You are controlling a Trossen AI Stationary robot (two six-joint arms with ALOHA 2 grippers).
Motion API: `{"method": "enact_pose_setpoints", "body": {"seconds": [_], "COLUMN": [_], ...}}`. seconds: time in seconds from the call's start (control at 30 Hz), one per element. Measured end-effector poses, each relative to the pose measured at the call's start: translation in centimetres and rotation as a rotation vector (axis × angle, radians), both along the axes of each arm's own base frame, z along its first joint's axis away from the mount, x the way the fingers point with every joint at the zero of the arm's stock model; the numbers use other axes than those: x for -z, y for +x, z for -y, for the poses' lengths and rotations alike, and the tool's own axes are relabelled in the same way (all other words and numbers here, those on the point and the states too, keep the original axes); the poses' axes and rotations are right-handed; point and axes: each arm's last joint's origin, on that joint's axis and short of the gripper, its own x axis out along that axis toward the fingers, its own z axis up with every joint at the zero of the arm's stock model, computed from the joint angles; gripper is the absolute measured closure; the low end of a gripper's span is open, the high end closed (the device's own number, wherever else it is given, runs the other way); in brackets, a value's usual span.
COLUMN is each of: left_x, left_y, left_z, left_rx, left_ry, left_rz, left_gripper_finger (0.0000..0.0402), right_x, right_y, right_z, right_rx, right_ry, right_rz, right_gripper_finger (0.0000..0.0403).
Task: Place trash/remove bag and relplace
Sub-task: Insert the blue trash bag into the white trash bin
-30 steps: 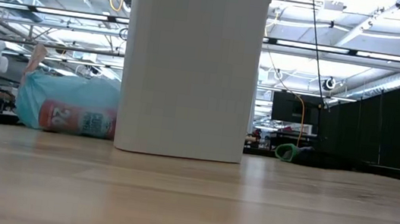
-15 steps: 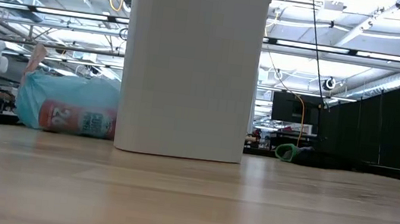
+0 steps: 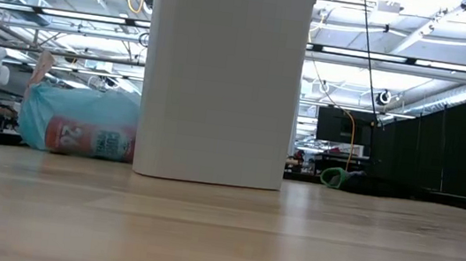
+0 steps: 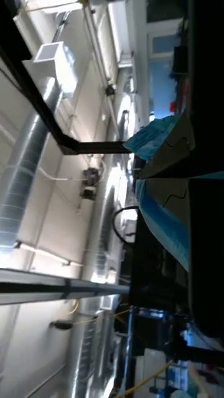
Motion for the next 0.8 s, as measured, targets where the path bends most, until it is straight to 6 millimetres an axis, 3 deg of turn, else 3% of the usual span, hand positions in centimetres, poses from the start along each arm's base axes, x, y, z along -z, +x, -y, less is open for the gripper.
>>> {"method": "enact_pose_setpoints", "body": {"seconds": [0.13, 0.37, 0.67, 0.8], "left_x": [0.7, 1.8, 2.1, 2.3], "left_y": [0.6, 1.0, -0.1, -0.3], "left_z": [-1.3, -3.6, -5.0, -5.6], "left_rx": [0.071, 0.169, 0.312, 0.305], "left_ry": [0.041, 0.12, 0.179, 0.173], "left_rz": [-0.061, -0.155, -0.284, -0.31], "left_gripper_finger": [0.0402, 0.0402, 0.0402, 0.0402], "right_x": [1.3, 2.8, 5.1, 6.5], "right_y": [0.3, 3.0, 8.3, 10.5], "right_z": [-0.3, -1.2, -5.7, -6.2], "right_rx": [-0.042, -0.076, -0.32, -0.31], "right_ry": [0.069, 0.114, 0.041, 0.026], "right_rz": [-0.117, -0.218, -0.333, -0.397], "right_gripper_finger": [0.0248, 0.0248, 0.0248, 0.0248]}}
